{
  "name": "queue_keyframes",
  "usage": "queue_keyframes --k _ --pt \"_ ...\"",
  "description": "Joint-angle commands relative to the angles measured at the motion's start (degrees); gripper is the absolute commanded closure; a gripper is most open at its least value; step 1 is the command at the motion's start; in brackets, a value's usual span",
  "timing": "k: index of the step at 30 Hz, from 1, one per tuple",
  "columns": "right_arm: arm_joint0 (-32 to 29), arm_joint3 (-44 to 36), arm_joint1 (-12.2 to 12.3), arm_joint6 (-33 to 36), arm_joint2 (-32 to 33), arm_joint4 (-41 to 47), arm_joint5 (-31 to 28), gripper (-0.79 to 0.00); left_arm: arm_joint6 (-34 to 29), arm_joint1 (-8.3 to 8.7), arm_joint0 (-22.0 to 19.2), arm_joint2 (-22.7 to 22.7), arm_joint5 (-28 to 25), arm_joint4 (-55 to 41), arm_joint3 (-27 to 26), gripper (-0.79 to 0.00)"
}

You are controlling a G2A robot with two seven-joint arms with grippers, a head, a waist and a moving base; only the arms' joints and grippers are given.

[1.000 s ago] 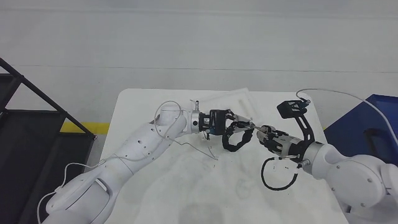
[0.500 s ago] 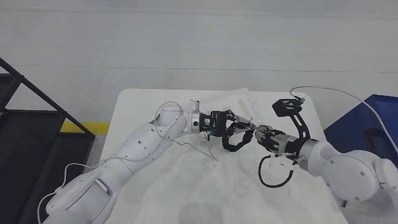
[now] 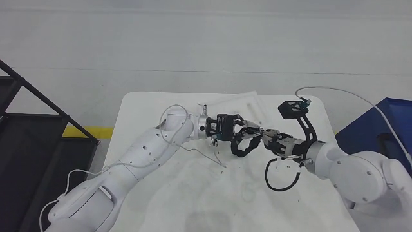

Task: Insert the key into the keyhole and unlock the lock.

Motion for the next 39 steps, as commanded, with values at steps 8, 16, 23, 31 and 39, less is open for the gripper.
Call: queue_keyframes --k 8,16,23,31,39 --pt "-0.52 -0.85 0.39 0.19 2.49 -0.69 -3.73 -0.785 -0.85 -0.42 -0.11 -1.04 -4.68 -5.7 0.85 0.0" --pt "-1.44 -1.91 1.43 3.58 4.62 -6.76 -15.62 -0.785 -8.57 0.23 0.35 -4.05 -17.25 -15.34 -0.72 0.0" --pt "-1.34 0.38 2.06 8.32 4.68 -7.33 -25.11 -0.785 -22.88 1.76 1.3 -5.36 -20.88 -26.16 -4.81 0.0" --pt "-0.96 1.74 2.07 7.87 4.54 -5.81 -25.54 -0.785 -43.66 5.19 -0.01 -1.94 -20.88 -43.52 -11.14 0.0" --pt "-0.96 1.74 2.07 7.87 4.54 -5.81 -25.54 -0.785 -56.96 7.95 -1.85 -1.0 -20.88 -56.48 -14.46 0.0"
